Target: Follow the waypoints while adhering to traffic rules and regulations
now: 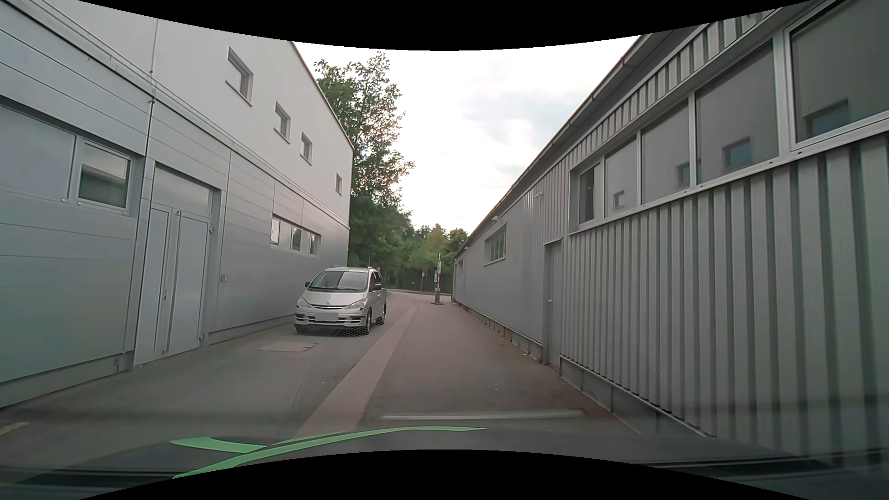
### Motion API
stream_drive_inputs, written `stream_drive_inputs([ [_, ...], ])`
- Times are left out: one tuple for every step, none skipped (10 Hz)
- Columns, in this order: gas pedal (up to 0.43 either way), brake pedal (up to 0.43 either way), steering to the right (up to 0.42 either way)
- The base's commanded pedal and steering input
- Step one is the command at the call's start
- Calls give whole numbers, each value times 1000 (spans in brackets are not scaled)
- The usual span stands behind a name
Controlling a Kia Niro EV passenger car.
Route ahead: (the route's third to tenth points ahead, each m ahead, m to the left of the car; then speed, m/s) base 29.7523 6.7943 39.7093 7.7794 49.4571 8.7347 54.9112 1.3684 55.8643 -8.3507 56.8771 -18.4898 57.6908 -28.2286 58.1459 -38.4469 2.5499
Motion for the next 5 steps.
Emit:
stream_drive_inputs([
  [59, 0, -10],
  [59, 0, -10],
  [59, 0, -10],
  [59, 0, -10],
  [59, 0, -10],
])
